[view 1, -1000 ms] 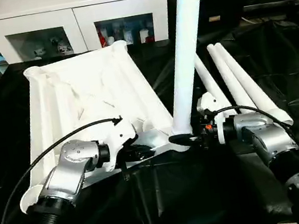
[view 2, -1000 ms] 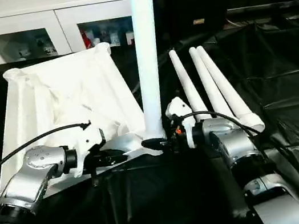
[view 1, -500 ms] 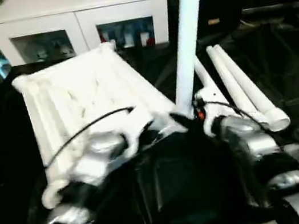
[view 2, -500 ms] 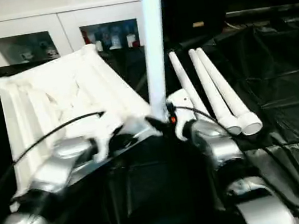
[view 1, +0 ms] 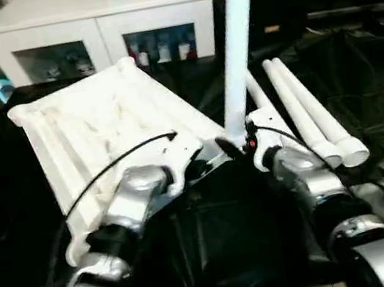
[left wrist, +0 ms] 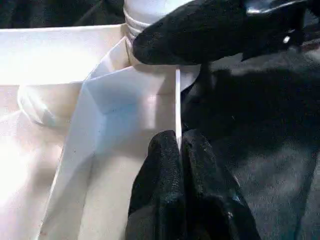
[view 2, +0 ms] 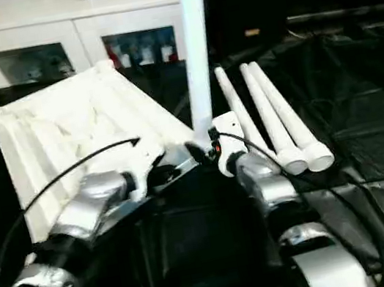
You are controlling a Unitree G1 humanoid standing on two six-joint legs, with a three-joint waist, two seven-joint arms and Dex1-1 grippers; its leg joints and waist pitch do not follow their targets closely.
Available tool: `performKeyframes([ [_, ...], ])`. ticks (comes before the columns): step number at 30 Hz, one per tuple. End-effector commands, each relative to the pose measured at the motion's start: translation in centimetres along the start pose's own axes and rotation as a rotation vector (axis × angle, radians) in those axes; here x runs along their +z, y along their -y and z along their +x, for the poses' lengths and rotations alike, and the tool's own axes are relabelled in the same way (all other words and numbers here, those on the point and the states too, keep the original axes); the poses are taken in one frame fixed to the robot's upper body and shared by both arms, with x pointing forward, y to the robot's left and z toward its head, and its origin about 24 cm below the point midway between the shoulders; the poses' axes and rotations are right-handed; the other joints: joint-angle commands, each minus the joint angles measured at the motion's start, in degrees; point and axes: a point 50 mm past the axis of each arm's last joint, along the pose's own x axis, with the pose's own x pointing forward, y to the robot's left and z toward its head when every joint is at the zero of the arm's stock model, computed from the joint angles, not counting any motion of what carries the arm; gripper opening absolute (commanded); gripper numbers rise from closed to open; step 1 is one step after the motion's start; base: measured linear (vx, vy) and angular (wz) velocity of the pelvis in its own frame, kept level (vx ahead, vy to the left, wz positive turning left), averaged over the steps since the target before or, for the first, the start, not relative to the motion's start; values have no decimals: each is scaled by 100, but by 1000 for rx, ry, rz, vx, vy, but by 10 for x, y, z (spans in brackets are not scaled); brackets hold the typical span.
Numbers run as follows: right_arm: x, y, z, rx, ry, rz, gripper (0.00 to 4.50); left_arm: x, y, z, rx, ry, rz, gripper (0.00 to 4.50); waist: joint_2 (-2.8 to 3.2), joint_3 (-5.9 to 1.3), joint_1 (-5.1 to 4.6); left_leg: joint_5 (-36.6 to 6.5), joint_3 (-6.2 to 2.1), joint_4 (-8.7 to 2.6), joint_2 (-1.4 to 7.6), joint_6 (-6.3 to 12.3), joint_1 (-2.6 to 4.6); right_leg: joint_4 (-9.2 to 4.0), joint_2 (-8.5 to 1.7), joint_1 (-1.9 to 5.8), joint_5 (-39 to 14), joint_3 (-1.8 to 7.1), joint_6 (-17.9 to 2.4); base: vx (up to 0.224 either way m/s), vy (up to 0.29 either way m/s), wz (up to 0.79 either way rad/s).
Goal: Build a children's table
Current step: Rotate leg to tighten
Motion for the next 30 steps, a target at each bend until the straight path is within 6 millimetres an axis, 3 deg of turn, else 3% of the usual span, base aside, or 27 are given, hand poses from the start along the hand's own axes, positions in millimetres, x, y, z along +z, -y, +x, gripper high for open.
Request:
performKeyframes([
  [1,-5,-7,-5,160,-48,-40,376,9,13,-4,-172,67,91,0,-52,-408,21,-1600,-152,-456,249,199,80,-471,-363,257,-1613,240,-1186,0,0,0],
  [3,-4,-5,-9,188,-48,-53,376,6,12,-9,-191,54,107,0,-33,-416,25,-1487,-130,-440,257,241,84,-447,-349,237,-1458,245,-1244,0,0,0],
  [4,0,-1,-16,252,-47,-72,376,1,8,-16,-206,40,111,0,-52,-443,50,-1267,-109,-407,261,298,94,-393,-328,245,-1075,243,-1374,0,0,0],
  [8,4,3,-30,379,-74,-111,376,-4,3,-31,-250,25,123,0,-47,-453,94,-1002,-97,-387,265,444,70,-314,-318,268,-609,228,-1520,0,0,0],
  [11,6,5,-35,421,-82,-116,376,-4,1,-37,-261,25,124,0,-43,-446,91,-1059,-89,-382,264,450,78,-321,-325,261,-656,233,-1548,0,0,0],
  [17,6,4,-36,447,-78,-101,350,-5,-2,-41,-267,22,127,0,-49,-420,93,-1301,-94,-411,274,253,106,-372,-339,238,-1175,250,-1467,0,0,0],
  [24,1,-2,-38,485,-83,-74,292,-6,-1,-41,-264,32,116,0,-35,-443,105,-1129,-97,-395,269,280,96,-336,-333,256,-873,246,-1489,0,0,0],
  [27,-7,-4,-38,457,-108,-65,282,-6,-1,-38,-229,33,105,0,-43,-442,106,-1124,-95,-392,265,297,94,-337,-334,257,-862,243,-1505,0,0,0],
  [30,-16,-3,-34,362,-141,-65,275,-5,-4,-32,-168,33,88,0,-40,-408,80,-1347,-105,-422,258,174,102,-383,-339,240,-1218,248,-1432,0,0,0],
])
